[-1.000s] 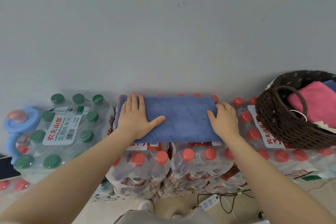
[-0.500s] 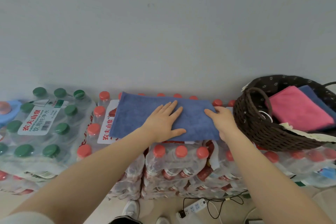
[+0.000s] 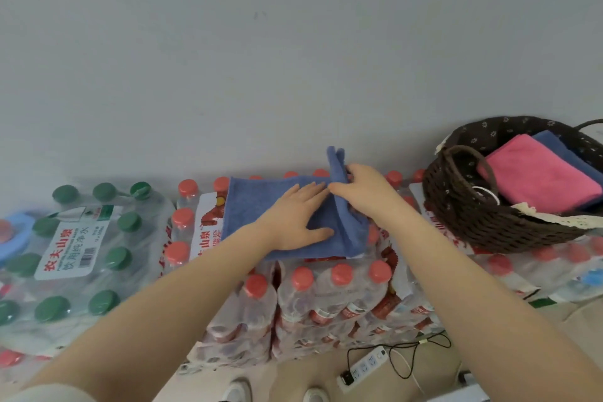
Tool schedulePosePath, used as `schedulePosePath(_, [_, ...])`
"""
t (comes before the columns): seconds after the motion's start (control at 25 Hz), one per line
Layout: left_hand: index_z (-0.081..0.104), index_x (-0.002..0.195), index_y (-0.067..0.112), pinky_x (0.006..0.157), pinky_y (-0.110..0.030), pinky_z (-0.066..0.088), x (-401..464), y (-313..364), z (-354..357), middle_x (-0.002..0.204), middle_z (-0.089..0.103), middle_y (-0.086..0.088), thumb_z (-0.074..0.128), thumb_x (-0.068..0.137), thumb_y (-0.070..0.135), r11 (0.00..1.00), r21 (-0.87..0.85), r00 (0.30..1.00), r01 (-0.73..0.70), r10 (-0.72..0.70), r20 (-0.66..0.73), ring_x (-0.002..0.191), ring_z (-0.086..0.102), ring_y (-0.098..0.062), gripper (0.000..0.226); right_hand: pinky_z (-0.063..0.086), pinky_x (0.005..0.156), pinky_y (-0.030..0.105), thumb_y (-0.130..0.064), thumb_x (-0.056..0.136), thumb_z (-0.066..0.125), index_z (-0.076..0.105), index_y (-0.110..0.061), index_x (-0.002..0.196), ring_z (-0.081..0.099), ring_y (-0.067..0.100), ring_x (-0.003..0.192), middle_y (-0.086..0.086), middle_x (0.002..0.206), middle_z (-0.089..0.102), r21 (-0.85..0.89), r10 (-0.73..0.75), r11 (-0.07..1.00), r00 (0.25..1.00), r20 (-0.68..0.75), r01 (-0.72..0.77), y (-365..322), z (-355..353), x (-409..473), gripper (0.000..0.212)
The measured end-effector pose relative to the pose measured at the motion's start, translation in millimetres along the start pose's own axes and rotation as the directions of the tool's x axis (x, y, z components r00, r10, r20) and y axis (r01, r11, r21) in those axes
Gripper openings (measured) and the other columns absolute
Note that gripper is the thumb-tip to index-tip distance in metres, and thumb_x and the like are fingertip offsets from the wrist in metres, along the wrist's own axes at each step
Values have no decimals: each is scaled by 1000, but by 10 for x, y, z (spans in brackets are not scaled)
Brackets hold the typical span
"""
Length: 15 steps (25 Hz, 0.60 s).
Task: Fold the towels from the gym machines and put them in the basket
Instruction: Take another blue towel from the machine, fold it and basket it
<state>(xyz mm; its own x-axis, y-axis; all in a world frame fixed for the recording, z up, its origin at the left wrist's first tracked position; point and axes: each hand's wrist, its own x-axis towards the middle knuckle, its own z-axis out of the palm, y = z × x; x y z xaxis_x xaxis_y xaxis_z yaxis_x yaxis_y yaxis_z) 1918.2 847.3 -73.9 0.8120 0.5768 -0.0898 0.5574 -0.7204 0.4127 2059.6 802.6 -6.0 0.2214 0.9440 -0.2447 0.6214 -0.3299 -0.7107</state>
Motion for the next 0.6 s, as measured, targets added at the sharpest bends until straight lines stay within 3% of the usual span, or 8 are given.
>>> schedulePosePath(0.12, [19, 146, 10, 118, -33, 9, -320, -441, -143, 156, 18, -7, 24, 81, 52, 997, 76, 999, 33, -32, -21, 144, 15, -19, 78, 37, 61, 30, -13, 85, 51, 55, -4, 99, 61, 33, 91, 13, 89, 62, -284, -75, 957, 995, -70, 52, -240, 407, 82, 17])
schedulePosePath(0.24, [19, 146, 7, 116, -31, 9, -506, -802, -228, 155, 17, -10, 7, 73, 59, 981, 147, 992, 128, -125, -26, 143, 16, -22, 90, 34, 55, 29, -11, 87, 47, 50, -1, 111, 63, 35, 90, 17, 90, 63, -430, -27, 902, 990, -135, -34, -277, 805, 141, 26])
schedulePosePath(0.36, [16, 145, 4, 115, -32, 10, -493, -964, -286, 155, 17, -13, 27, 94, 44, 963, 153, 975, 223, -219, -39, 142, 18, -25, 66, 32, 47, 27, -12, 91, 41, 44, -7, 123, 65, 33, 83, 15, 87, 64, -508, -23, 858, 983, -182, -74, -289, 1003, 150, 33])
schedulePosePath(0.48, [28, 139, 2, 109, -37, 25, -424, -995, -317, 148, 29, -16, 37, 96, 37, 937, 93, 938, 337, -325, -125, 135, 30, -29, 57, 29, 45, 27, -17, 92, 40, 45, -9, 123, 64, 31, 81, 13, 92, 67, -556, -70, 829, 978, -199, -53, -307, 1073, 127, 32])
schedulePosePath(0.56, [39, 130, 4, 99, -38, 37, -402, -1024, -331, 137, 41, -14, 40, 94, 43, 924, 104, 923, 367, -349, -163, 125, 41, -30, 53, 40, 59, 30, -27, 93, 39, 46, -10, 125, 60, 29, 92, 12, 102, 64, -607, -143, 795, 965, -219, -20, -260, 1123, 77, 36])
schedulePosePath(0.6, [44, 124, 5, 92, -38, 41, -395, -1041, -345, 131, 45, -13, 43, 92, 46, 922, 133, 925, 364, -341, -166, 118, 46, -29, 52, 42, 80, 35, -35, 94, 35, 45, -11, 129, 53, 31, 108, 12, 116, 58, -645, -168, 764, 964, -207, -6, -209, 1148, 56, 43])
